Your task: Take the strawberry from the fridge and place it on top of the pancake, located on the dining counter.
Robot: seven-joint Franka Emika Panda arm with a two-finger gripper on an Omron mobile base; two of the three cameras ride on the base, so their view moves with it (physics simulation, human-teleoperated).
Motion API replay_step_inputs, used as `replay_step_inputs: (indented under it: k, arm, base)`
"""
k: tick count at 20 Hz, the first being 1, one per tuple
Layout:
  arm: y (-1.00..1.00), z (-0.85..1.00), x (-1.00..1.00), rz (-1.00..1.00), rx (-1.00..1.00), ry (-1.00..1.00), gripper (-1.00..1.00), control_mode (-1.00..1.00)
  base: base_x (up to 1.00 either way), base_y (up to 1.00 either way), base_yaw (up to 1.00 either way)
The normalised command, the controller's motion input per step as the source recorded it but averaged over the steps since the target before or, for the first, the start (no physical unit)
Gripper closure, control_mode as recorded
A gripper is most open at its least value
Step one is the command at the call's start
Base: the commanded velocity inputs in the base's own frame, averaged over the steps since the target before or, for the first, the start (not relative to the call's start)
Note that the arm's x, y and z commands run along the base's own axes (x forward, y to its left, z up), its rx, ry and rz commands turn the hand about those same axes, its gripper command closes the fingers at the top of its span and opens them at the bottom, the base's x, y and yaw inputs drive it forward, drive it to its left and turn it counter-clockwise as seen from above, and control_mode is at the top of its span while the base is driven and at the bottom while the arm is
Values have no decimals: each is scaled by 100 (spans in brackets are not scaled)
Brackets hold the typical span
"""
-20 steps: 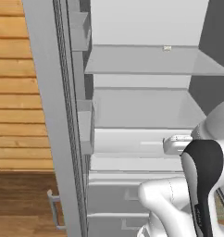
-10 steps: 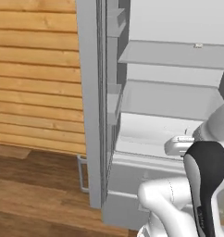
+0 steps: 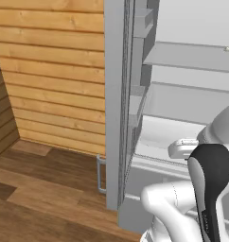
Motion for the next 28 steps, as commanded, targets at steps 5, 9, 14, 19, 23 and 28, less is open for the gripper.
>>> replay_step_inputs:
  k: [5, 9, 14, 19, 23, 28]
  arm:
    - [0, 0, 0, 0, 0, 0, 100, 100]
    - [0, 0, 0, 0, 0, 0, 100, 100]
    - [0, 0, 0, 0, 0, 0, 100, 100]
    - [0, 0, 0, 0, 0, 0, 100, 100]
    - [0, 0, 0, 0, 0, 0, 100, 100]
    - [0, 0, 0, 0, 0, 0, 100, 100]
  base:
    - [-63, -3, 92]
    - [-28, 0, 100]
    - [-46, 5, 93]
    - [-54, 50, 70]
    - [-28, 71, 54]
    - [39, 21, 17]
